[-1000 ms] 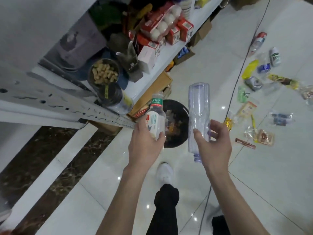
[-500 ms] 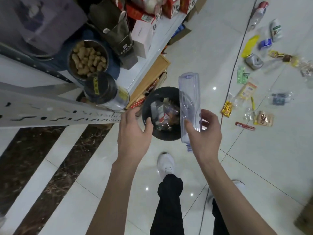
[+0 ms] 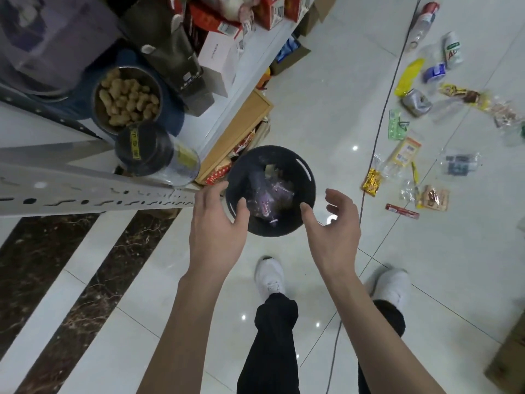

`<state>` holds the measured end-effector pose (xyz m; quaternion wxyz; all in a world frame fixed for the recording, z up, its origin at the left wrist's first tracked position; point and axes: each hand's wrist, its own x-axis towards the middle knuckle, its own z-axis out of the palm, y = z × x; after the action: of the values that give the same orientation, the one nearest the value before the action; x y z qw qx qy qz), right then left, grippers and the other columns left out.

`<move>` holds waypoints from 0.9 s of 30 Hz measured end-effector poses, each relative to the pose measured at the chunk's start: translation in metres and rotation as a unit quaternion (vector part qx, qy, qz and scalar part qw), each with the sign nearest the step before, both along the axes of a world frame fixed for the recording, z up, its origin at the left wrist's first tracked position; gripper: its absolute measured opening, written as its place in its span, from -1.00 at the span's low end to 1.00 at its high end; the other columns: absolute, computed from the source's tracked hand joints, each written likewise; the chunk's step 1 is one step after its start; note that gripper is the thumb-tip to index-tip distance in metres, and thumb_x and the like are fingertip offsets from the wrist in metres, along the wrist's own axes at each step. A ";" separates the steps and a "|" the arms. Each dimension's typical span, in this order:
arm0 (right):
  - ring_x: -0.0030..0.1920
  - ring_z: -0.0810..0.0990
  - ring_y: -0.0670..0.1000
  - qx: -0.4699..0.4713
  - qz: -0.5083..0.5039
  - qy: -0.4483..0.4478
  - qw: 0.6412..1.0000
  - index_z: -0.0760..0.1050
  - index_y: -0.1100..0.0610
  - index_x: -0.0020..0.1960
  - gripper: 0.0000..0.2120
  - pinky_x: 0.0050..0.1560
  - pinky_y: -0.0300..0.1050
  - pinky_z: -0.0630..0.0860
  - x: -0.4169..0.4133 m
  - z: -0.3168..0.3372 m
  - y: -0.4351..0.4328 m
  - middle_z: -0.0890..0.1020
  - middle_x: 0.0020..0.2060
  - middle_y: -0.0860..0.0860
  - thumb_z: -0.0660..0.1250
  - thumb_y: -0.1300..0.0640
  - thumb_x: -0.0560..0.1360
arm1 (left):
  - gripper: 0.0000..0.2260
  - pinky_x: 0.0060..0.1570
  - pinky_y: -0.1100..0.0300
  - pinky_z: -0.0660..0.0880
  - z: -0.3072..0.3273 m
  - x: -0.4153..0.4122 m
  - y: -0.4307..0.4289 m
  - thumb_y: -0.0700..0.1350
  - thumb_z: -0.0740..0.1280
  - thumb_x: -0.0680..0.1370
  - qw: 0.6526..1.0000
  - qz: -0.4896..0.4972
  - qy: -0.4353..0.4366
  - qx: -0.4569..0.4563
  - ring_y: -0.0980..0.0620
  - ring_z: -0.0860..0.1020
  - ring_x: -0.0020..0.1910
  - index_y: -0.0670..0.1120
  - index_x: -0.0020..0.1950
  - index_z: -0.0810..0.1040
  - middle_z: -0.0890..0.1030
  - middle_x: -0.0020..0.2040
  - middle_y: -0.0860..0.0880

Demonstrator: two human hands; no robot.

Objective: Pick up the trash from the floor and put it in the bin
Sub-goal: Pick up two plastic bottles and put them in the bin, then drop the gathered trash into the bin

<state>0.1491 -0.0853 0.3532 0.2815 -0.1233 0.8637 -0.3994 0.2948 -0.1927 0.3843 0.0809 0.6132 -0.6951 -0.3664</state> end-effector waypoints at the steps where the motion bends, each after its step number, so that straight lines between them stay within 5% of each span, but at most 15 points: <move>1: 0.15 0.52 -0.15 0.002 -0.008 -0.002 1.000 0.44 -0.10 0.31 -0.56 0.15 -0.24 0.48 -0.007 -0.001 0.006 0.50 0.19 -0.17 0.51 -0.06 0.50 | -0.59 0.12 0.12 0.44 0.000 -0.007 0.003 0.06 0.32 0.59 1.000 -0.004 -0.004 0.001 0.04 0.45 0.30 0.02 0.42 0.40 0.40 0.37 0.00; 9: 0.20 0.53 -0.09 0.012 -0.060 -0.005 0.998 0.46 -0.02 0.36 -0.51 0.25 -0.03 0.52 -0.109 -0.007 0.056 0.53 0.22 -0.13 0.50 -0.06 0.49 | -0.59 0.26 -0.05 0.49 -0.003 -0.117 0.038 0.04 0.32 0.60 0.998 -0.053 -0.027 0.011 -0.02 0.43 0.35 -0.02 0.42 0.40 0.39 0.40 -0.02; 19: 0.11 0.53 -0.21 0.028 -0.117 0.021 0.993 0.49 0.02 0.33 -0.53 0.23 -0.12 0.48 -0.316 -0.026 0.137 0.53 0.17 -0.12 0.53 0.02 0.47 | -0.57 0.28 0.11 0.41 -0.037 -0.336 0.107 0.04 0.31 0.61 0.990 -0.131 -0.002 0.042 0.01 0.46 0.31 -0.05 0.45 0.39 0.41 0.37 -0.03; 22: 0.17 0.55 -0.06 0.038 -0.137 0.033 0.989 0.50 0.04 0.33 -0.54 0.18 -0.26 0.48 -0.367 -0.044 0.161 0.54 0.19 -0.05 0.52 0.02 0.48 | -0.56 0.28 0.08 0.42 -0.063 -0.387 0.120 0.07 0.30 0.61 0.987 -0.155 -0.005 0.044 0.03 0.44 0.33 -0.03 0.46 0.38 0.41 0.38 -0.02; 27: 0.15 0.55 -0.07 0.048 -0.168 0.053 0.983 0.49 0.03 0.33 -0.53 0.27 0.01 0.50 -0.418 -0.092 0.189 0.54 0.18 -0.08 0.53 0.00 0.47 | -0.52 0.30 -0.06 0.43 -0.121 -0.444 0.130 0.10 0.30 0.58 0.981 -0.189 0.000 0.045 0.01 0.44 0.33 -0.03 0.46 0.37 0.42 0.38 -0.01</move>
<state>-0.2692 0.1032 0.2609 0.1701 0.0166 0.9041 -0.3916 -0.1491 -0.0622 0.2633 -0.0172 0.4739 -0.7811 -0.4063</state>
